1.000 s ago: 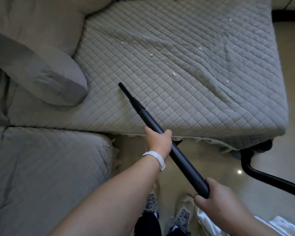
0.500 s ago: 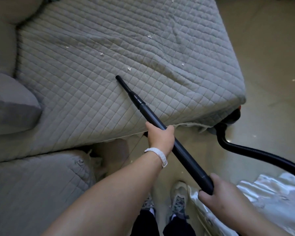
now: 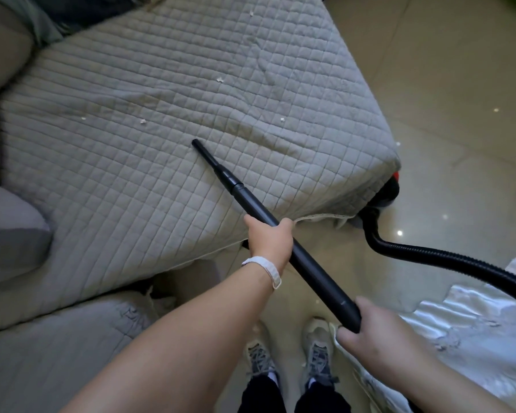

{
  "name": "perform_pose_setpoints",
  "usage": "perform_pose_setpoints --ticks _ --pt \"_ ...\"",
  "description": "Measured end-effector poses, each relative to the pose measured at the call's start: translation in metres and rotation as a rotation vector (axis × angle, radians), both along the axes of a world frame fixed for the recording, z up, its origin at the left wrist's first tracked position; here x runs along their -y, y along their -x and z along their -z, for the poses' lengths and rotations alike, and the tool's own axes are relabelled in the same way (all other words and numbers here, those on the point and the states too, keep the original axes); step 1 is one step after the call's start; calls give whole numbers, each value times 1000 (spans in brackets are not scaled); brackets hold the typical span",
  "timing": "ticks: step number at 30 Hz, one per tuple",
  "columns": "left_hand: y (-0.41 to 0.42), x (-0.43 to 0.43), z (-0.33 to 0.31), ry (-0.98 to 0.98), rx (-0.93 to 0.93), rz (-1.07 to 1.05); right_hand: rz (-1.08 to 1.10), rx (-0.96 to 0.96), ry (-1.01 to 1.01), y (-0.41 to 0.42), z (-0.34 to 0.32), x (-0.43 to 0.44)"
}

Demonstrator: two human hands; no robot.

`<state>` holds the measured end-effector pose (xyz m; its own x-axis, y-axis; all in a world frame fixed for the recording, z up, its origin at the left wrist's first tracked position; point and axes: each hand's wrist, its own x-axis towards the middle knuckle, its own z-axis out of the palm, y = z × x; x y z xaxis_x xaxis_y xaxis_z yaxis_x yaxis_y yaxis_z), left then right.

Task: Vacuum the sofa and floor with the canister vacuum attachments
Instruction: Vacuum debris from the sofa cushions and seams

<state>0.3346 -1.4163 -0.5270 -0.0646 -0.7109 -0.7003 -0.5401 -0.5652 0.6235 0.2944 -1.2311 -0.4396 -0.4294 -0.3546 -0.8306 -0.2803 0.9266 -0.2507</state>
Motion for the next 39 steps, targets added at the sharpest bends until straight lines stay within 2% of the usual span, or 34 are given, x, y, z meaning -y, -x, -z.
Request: perform_pose_setpoints --ticks 9,16,28,39 --pt "27 3 -2 17 9 54 76 13 42 12 2 -3" --pt "65 -29 -11 -49 -14 127 108 -14 40 41 -18 -32" --pt "109 -79 -11 -112 3 273 226 5 31 58 -14 -83" --pt "126 -99 -10 -103 14 261 206 6 -20 78 -13 -106"
